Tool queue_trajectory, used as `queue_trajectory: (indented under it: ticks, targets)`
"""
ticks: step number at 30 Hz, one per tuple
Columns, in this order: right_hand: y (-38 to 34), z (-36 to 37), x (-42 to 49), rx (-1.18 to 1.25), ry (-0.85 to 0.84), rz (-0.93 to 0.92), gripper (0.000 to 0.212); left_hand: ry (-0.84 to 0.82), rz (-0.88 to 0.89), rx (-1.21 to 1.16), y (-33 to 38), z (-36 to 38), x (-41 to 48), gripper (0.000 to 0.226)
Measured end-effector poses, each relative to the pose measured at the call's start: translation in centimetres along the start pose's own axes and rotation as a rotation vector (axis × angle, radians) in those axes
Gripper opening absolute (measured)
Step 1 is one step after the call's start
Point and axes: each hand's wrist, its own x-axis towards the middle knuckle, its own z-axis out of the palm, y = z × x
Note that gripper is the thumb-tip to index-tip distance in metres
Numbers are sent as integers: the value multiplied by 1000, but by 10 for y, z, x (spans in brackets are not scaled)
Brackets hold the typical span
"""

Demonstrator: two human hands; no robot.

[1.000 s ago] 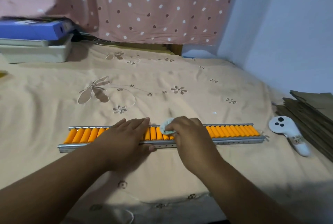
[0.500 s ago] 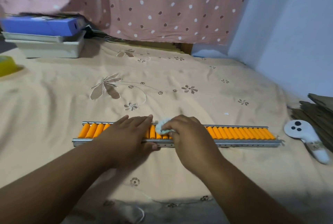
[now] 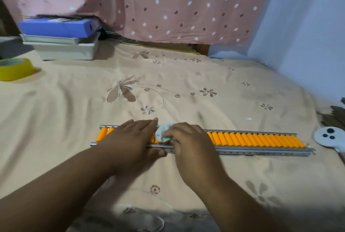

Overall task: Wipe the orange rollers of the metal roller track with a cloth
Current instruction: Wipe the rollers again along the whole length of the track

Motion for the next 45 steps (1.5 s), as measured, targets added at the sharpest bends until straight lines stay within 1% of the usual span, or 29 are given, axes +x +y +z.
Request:
queue_trajectory:
  ticks: [2,5,6,9,11,14,16,17,19,21,23,25,27,30,32,34,35,37,40,42,44,45]
  targets:
    - [-1,-9,-9,-22,-25,-34,36,2,-26,-8,-6,-2,-5,114]
    - [1,-31,0,9,-176,-15,24,-38,-62,-22,-9,-8,-9,114]
    - [1,-36,9,16,-191,0,23,-43,-63,-16,-9,-9,-9,111]
    - [-10,-30,34,41,-70,-18,23,-17,-32,-22,-11,-8,-9,101]
    - [-18,-13,40,56,-52,-21,29,4,-16,-38,-15,-8,-10,98]
    - [-28,14,24,-70,-63,-39,36,-61,-78,12,-24,-10,-15,124]
    - [-28,13,10,-86,-54,-77,36,-86,-109,23,-32,-10,-19,126]
    - [-28,8,7,-64,-76,-94,36,-92,-121,10,-35,-11,-21,124]
    - [-28,-9,5,-16,-189,-99,35,-100,-131,-3,-38,-14,-23,118]
    - [-26,-20,17,9,-223,-82,33,-97,-140,-25,-36,-16,-24,110]
    - [-29,-18,35,51,-125,-63,29,-92,-146,-35,-36,-16,-24,108]
    - [-38,-5,48,85,-43,-52,27,-71,-142,-55,-41,-15,-26,112]
    - [-46,17,48,40,-72,-41,30,-56,-158,-87,-47,-12,-30,117]
    - [-58,36,24,-187,-66,-82,41,-61,-210,-186,-53,-13,-37,122]
    - [-62,29,15,-232,-89,-140,41,-47,-205,-210,-56,-14,-41,123]
    - [-61,12,17,-178,-191,-165,36,-33,-194,-211,-59,-13,-43,122]
    - [-58,4,21,-136,-238,-156,34,-31,-196,-209,-60,-12,-43,120]
    - [-56,-5,35,-81,-260,-131,33,-29,-197,-213,-66,-9,-43,112]
    - [-62,1,56,0,-117,-108,30,-32,-146,-272,-81,-7,-44,101]
    - [-69,18,62,39,-86,-102,34,-20,-82,-393,-85,-11,-46,84]
    - [-79,38,57,-5,-107,-114,39,24,-29,-494,-87,-12,-48,65]
    - [-83,46,49,-63,-106,-128,41,47,-29,-509,-88,-12,-50,62]
